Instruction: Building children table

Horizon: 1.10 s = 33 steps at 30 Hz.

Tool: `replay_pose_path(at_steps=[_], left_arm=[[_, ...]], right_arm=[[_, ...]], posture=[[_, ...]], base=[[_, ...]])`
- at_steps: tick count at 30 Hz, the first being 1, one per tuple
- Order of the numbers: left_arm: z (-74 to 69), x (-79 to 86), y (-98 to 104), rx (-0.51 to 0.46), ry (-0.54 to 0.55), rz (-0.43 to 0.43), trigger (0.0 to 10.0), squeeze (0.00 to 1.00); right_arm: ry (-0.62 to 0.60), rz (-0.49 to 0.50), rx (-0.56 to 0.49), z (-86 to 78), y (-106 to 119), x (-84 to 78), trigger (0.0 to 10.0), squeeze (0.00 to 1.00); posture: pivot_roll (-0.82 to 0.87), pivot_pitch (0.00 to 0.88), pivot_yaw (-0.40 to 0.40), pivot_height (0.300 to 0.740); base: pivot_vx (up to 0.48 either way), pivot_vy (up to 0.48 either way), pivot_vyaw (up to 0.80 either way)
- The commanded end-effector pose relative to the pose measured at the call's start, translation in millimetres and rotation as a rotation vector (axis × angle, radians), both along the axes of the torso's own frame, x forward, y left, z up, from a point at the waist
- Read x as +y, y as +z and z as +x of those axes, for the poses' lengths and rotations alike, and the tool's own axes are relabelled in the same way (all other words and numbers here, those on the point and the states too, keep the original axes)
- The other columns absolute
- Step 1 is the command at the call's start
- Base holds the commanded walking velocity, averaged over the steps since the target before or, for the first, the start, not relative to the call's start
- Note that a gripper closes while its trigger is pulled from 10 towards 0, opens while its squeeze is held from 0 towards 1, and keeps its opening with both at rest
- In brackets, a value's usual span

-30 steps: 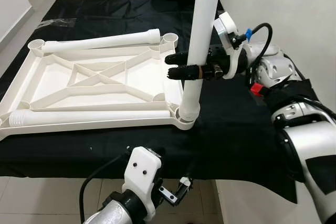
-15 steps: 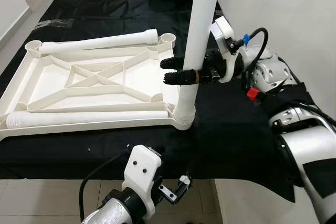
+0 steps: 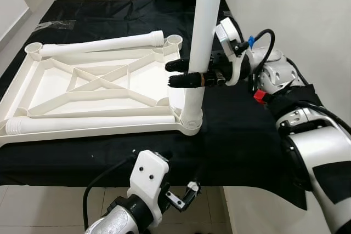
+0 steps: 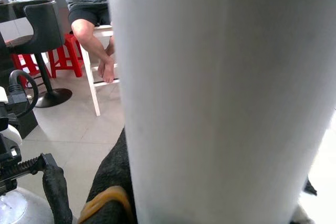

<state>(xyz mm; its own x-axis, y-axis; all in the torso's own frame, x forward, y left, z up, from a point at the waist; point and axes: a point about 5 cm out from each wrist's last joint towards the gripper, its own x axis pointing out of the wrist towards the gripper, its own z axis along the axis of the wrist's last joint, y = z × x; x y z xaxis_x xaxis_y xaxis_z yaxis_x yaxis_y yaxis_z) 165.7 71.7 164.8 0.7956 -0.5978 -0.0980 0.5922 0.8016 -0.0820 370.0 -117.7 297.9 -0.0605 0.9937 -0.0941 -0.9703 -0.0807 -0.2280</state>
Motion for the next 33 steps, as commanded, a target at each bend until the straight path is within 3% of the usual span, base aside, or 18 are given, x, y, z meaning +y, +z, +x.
replay_pose_path(at_steps=[1, 15, 20, 26, 27, 31, 33], left_arm=[[-0.9, 1.0, -4.9, 0.018, 0.005, 0.024, 10.0, 0.00], [11.0, 8.8, -2.3, -0.013, 0.029, 0.040, 10.0, 0.00], [12.2, 10.0, -1.9, -0.017, 0.031, 0.043, 10.0, 0.00], [15.0, 13.1, -1.8, -0.022, 0.036, 0.050, 10.0, 0.00], [16.7, 13.6, -1.3, -0.027, 0.036, 0.051, 10.0, 0.00], [17.7, 13.2, -0.9, -0.031, 0.034, 0.051, 10.0, 0.00], [17.7, 13.2, -0.9, -0.031, 0.034, 0.051, 10.0, 0.00]], right_arm=[[0.009, -0.039, 0.058, 0.2, -17.3, 3.8, 10.0, 0.00], [-0.277, 0.069, 0.072, 6.1, -48.2, -9.4, 10.0, 0.00], [-0.292, 0.074, 0.059, 3.5, -51.9, -10.5, 10.0, 0.00], [-0.316, 0.063, 0.031, -3.1, -54.6, -3.5, 10.0, 0.00], [-0.438, 0.039, 0.041, 2.8, -56.2, 4.6, 10.0, 0.00], [-0.561, 0.022, 0.076, 10.2, -58.8, 10.5, 10.0, 0.00], [-0.561, 0.022, 0.076, 10.2, -58.8, 10.5, 10.0, 0.00]], posture=[[0.14, 0.226, -0.035, 0.740], [0.13, 0.219, -0.025, 0.740], [0.13, 0.219, -0.022, 0.740], [0.13, 0.218, -0.016, 0.740], [0.12, 0.218, -0.019, 0.740], [0.12, 0.218, -0.019, 0.740], [0.12, 0.218, -0.019, 0.740]], base=[[0.000, 0.000, 0.00], [0.000, 0.000, 0.00], [0.000, 0.000, 0.00], [0.000, 0.000, 0.00], [0.000, 0.000, 0.00], [0.000, 0.000, 0.00], [0.000, 0.000, 0.00]])
